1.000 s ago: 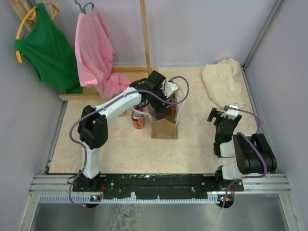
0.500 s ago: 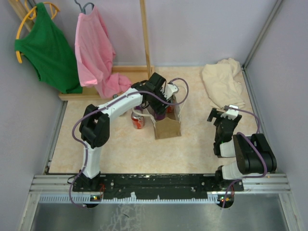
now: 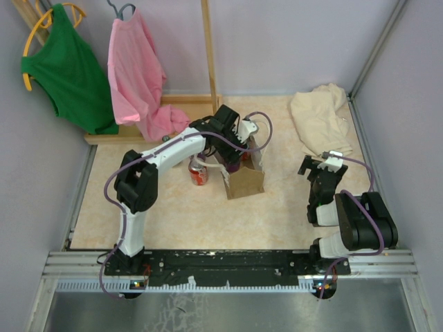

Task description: Take the beverage out of the canvas bag

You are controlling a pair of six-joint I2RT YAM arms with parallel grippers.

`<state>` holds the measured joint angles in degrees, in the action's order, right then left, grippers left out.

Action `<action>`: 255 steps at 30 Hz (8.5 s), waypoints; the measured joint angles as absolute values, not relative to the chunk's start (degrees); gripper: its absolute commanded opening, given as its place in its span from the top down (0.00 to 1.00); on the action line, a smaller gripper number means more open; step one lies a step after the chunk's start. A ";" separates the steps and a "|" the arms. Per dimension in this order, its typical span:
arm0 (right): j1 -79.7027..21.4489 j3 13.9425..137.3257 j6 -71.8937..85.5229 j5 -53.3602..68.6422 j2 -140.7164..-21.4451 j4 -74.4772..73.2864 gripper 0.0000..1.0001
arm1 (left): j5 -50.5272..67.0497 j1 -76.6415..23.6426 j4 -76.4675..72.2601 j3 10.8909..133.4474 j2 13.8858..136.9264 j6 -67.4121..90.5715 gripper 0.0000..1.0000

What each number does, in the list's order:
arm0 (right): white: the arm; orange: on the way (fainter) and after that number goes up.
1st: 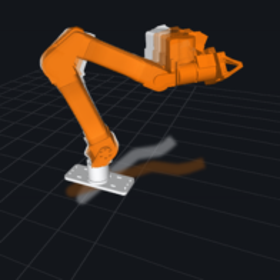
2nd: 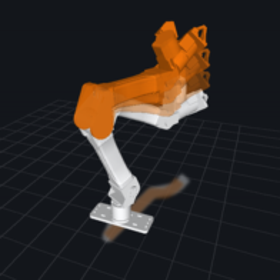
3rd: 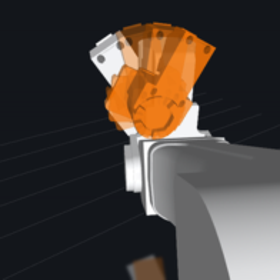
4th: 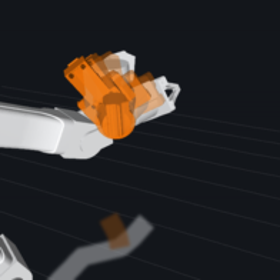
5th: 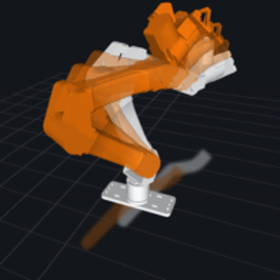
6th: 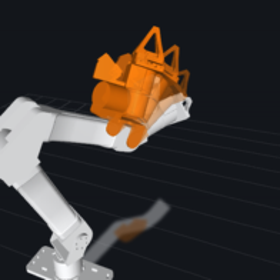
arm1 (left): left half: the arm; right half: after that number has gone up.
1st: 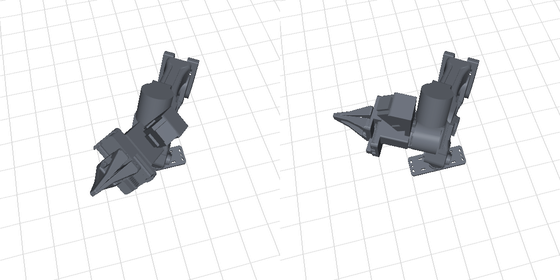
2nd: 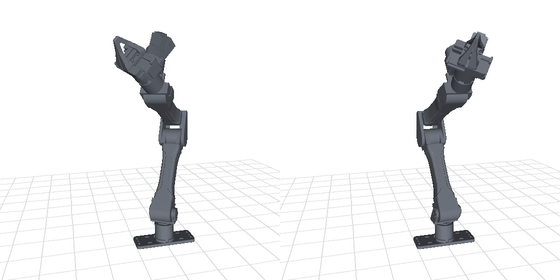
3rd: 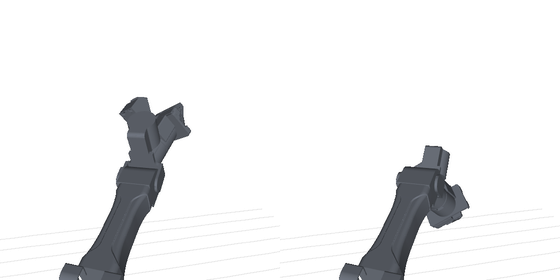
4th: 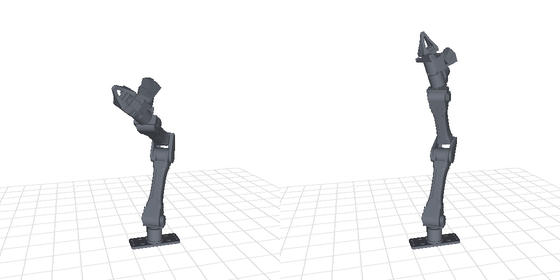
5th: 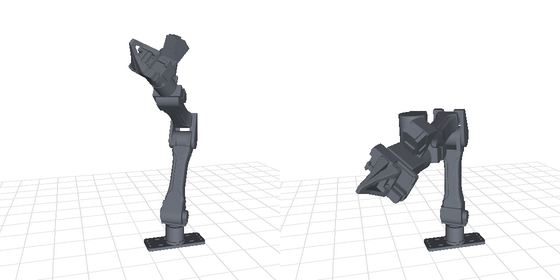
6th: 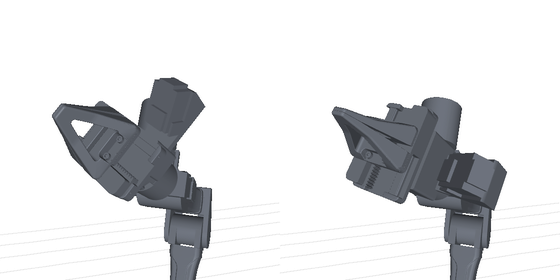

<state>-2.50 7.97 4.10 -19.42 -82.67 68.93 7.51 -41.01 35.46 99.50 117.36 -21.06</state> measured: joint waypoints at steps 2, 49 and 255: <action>-2.50 7.97 4.10 -19.42 -82.67 68.93 0.01 | 7.53 -41.12 35.73 99.90 117.36 -21.39 1.00; -2.50 7.97 4.10 -19.42 -82.67 68.93 0.01 | -15.62 -29.80 46.85 88.58 74.91 -13.98 1.00; -2.50 7.99 4.10 -19.42 -82.67 68.93 0.01 | 9.30 -38.85 7.44 99.46 126.98 -8.73 1.00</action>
